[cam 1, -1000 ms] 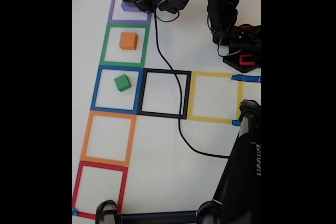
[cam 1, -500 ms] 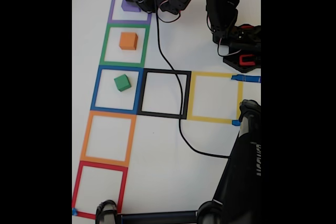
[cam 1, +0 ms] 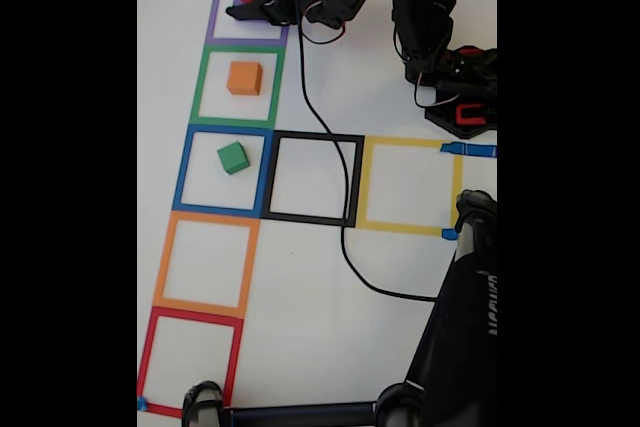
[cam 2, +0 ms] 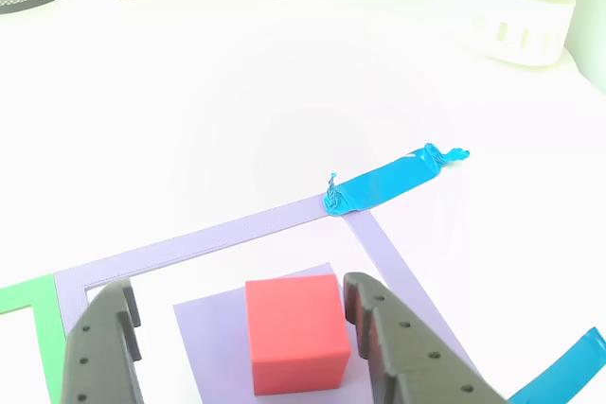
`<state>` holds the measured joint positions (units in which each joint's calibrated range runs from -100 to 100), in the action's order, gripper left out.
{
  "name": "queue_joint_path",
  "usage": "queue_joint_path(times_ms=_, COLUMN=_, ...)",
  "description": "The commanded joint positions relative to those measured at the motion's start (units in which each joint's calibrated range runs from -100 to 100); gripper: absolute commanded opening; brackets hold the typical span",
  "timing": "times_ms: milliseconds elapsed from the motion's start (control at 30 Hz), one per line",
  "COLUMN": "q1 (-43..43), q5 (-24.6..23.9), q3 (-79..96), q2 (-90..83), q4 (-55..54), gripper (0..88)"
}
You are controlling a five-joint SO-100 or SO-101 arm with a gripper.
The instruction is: Tower of hanoi
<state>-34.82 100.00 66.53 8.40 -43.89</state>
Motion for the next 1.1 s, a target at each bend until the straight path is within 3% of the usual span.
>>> queue_joint_path(times_ms=0, q1=-0.3, q5=0.0, q3=-0.4, q2=-8.3, q4=5.1, gripper=23.9)
queue_joint_path(times_ms=133, q1=0.2, q5=0.0, q3=-2.3, q2=-22.5, q4=23.2, gripper=21.8)
queue_joint_path(times_ms=300, q1=1.6, q5=0.0, q3=-13.5, q2=-40.8, q4=61.1, gripper=9.2)
queue_joint_path(times_ms=433, q1=5.1, q5=0.0, q3=-21.6, q2=-49.5, q4=82.9, gripper=3.9)
queue_joint_path(times_ms=667, q1=13.7, q5=0.0, q3=-30.6, q2=-57.5, q4=105.4, gripper=0.6)
queue_joint_path(times_ms=1067, q1=31.9, q5=0.0, q3=-66.1, q2=-57.3, q4=137.5, gripper=0.6)
